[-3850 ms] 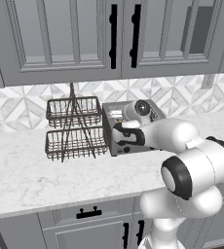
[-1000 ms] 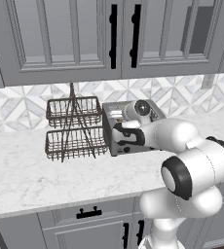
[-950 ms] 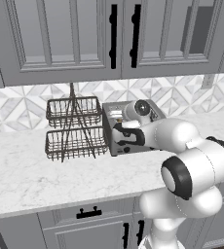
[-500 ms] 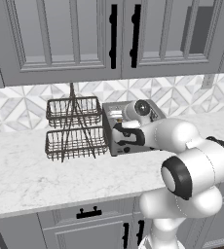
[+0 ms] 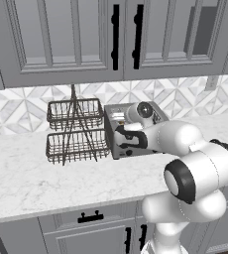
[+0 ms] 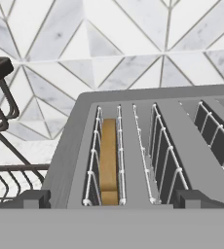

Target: Start the toaster. Once the lever pops up, take the bread to the plate on the dining counter.

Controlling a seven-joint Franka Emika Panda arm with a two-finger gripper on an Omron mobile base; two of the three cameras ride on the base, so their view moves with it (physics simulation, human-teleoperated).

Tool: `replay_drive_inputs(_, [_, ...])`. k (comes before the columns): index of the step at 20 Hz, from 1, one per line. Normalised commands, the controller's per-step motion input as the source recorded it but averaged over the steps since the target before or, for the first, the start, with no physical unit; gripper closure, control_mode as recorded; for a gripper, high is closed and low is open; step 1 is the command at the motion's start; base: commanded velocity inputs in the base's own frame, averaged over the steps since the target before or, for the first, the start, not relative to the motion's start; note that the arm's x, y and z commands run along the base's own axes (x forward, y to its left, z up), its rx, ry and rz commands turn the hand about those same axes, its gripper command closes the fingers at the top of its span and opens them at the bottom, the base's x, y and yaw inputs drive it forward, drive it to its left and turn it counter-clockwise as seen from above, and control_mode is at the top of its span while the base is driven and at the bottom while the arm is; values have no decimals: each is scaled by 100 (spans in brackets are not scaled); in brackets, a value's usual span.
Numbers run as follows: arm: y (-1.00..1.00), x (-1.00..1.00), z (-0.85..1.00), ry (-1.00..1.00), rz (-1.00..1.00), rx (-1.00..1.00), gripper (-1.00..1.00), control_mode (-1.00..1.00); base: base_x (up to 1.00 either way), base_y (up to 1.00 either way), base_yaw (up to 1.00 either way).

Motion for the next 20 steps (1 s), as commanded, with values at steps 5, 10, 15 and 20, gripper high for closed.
replay_drive_inputs(5, [0, 0, 0, 0, 0, 0, -100, -100, 0, 0, 0])
replay_drive_inputs(10, [0, 0, 0, 0, 0, 0, -100, -100, 0, 0, 0])
replay_drive_inputs(15, [0, 0, 0, 0, 0, 0, -100, -100, 0, 0, 0])
replay_drive_inputs(20, [0, 0, 0, 0, 0, 0, -100, -100, 0, 0, 0])
